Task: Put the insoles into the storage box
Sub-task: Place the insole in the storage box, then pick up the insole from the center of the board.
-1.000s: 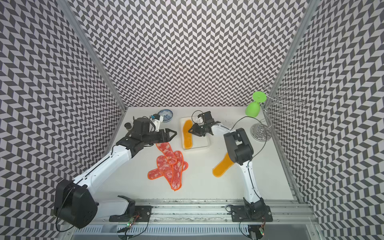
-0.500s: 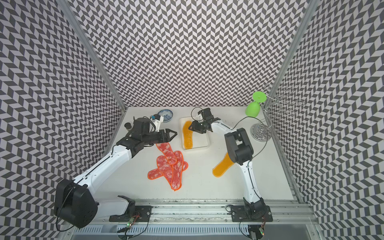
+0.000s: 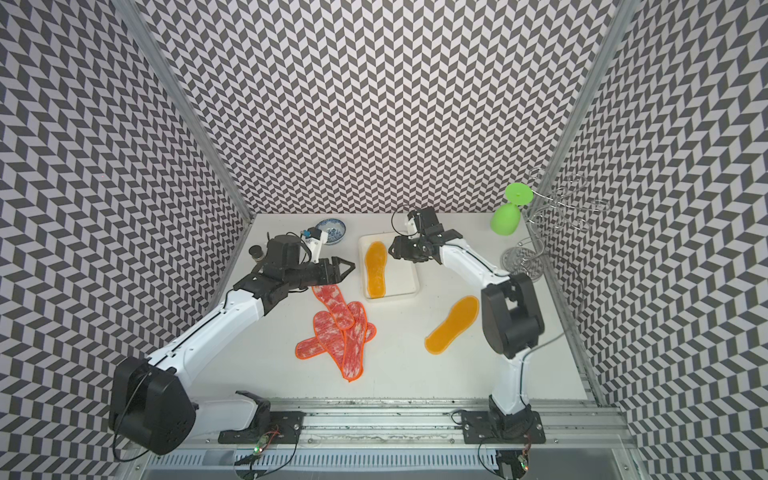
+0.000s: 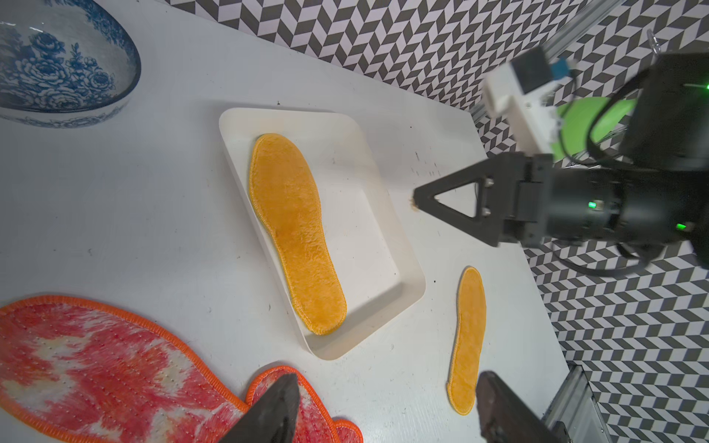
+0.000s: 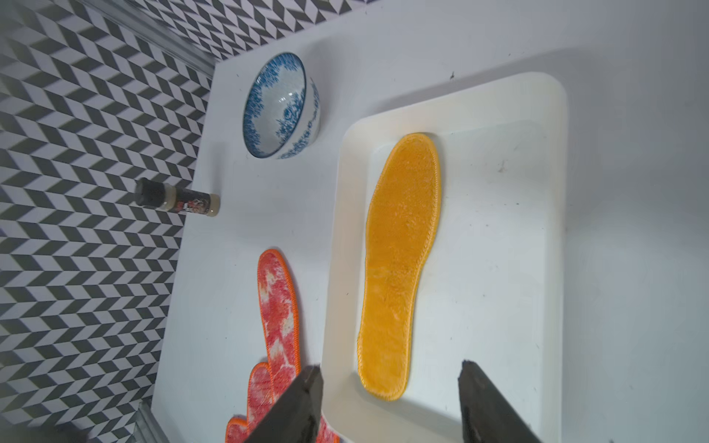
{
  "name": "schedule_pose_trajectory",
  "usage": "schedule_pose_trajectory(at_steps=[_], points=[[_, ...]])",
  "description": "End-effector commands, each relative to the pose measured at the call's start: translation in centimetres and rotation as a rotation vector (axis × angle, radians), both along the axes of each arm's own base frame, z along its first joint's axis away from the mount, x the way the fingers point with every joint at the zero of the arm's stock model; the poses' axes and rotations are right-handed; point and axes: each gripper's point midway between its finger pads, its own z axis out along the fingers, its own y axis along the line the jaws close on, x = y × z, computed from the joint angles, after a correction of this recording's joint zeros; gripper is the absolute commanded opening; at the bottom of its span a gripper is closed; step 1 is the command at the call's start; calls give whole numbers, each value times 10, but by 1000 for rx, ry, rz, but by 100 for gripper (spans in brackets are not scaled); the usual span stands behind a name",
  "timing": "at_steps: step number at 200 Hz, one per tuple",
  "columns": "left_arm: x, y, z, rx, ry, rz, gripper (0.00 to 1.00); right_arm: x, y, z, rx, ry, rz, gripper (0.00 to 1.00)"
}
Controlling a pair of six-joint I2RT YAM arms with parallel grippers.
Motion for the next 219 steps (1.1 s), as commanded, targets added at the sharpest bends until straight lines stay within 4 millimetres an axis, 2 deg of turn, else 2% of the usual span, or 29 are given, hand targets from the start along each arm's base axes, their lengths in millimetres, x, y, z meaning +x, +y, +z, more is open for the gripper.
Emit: schedule_pose_trajectory(at_steps=[1, 2, 5, 7, 42, 73, 97, 128, 166, 219], points=[[4, -10, 1, -7, -26, -41, 77, -26, -34, 1, -83, 11, -120, 62], [5, -10, 1, -7, -27, -41, 77, -27, -35, 7, -79, 2, -127, 62], [5, -12, 0, -6, -27, -46, 77, -31, -40, 2, -92, 18, -144, 62], [5, -13, 0, -6, -27, -49, 77, -33, -43, 7, -95, 10, -158, 62], [7, -27, -2, -2, -33, -94, 78, -85, -89, -7, -211, 116, -343, 62], [9, -33, 1, -3, -47, -115, 80, -131, -132, -29, -313, 214, -517, 62], [9, -35, 1, -7, -46, -123, 82, -155, -153, -47, -346, 252, -603, 62], [6, -36, -1, 4, -57, -145, 87, -169, -174, -80, -387, 318, -694, 61], [2, -38, -2, 1, -50, -151, 90, -173, -178, -107, -360, 395, -741, 59], [1, -41, -1, -2, -50, -159, 95, -177, -186, -133, -356, 460, -781, 54]])
